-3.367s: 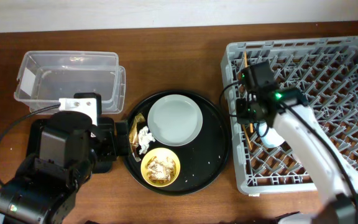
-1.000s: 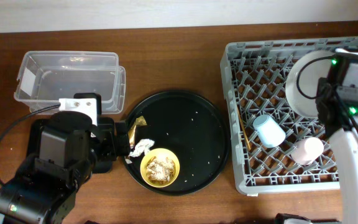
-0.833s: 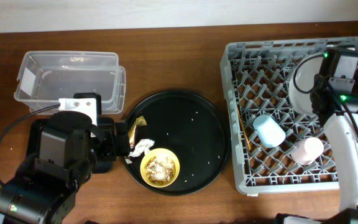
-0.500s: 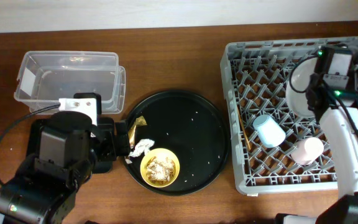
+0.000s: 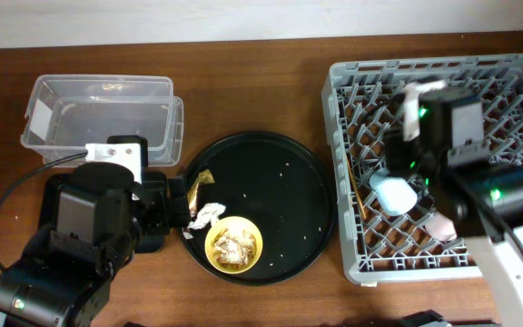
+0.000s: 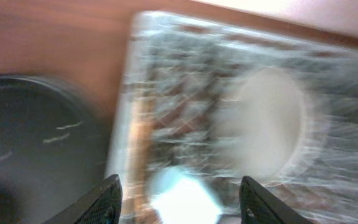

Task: Sort waste into correct bins and load items into the dishwasher rack

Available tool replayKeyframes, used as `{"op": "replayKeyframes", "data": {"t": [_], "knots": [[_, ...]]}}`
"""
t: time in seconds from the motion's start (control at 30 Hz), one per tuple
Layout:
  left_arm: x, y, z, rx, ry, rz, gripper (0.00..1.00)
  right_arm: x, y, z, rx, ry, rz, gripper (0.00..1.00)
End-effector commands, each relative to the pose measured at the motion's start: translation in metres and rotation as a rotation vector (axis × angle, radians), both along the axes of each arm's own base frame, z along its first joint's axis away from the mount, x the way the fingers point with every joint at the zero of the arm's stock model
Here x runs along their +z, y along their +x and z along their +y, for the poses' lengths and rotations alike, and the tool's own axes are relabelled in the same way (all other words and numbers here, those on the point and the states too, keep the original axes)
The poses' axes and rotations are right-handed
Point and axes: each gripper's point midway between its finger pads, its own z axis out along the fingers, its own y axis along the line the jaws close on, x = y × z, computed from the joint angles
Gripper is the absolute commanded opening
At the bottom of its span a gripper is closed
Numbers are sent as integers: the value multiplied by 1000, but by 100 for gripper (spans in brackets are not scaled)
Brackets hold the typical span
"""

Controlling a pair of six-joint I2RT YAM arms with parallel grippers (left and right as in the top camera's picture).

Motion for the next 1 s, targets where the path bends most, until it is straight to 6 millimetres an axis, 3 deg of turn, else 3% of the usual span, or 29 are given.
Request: {"op": "replayKeyframes", "data": {"t": [0.0, 0.1, 0.2, 0.23, 0.33, 0.47, 0.53, 0.6, 0.67, 0.73, 0.87, 0.93, 0.97], "knots": [[4, 0, 2, 16, -7, -12, 99, -31, -50, 104, 306, 288, 279, 63], [4, 0, 2, 16, -7, -12, 99, -36, -74, 133, 387, 289, 336, 78], [4, 0, 2, 16, -7, -12, 99, -16, -76, 139, 361, 362, 274, 89], [4, 0, 2, 16, -7, -12, 99, -7, -76, 140, 363, 385, 239, 99], [4, 0, 2, 16, -7, -12, 99, 15, -80, 137, 326, 459, 182, 98], [4, 0, 2, 16, -7, -12, 99, 4, -87, 132, 302, 442, 239, 98], [4, 0, 2, 16, -7, -12, 99, -5, -85, 106, 290, 305, 212, 98], [4, 0, 2, 16, -7, -12, 99, 9, -80, 91, 343, 233, 104, 98], [4, 0, 2, 16, -7, -12, 99, 36, -72, 74, 398, 168, -91, 98], [4, 0, 2, 16, -7, -12, 99, 48, -69, 41, 322, 150, -261, 98], [4, 0, 2, 16, -7, -12, 99, 15, -80, -13, 125, 133, -392, 98], [4, 0, 2, 16, -7, -12, 99, -4, -89, -20, 102, 133, -441, 98], [4, 0, 2, 16, -7, -12, 99, -24, -95, -21, 100, 136, -474, 98]]}}
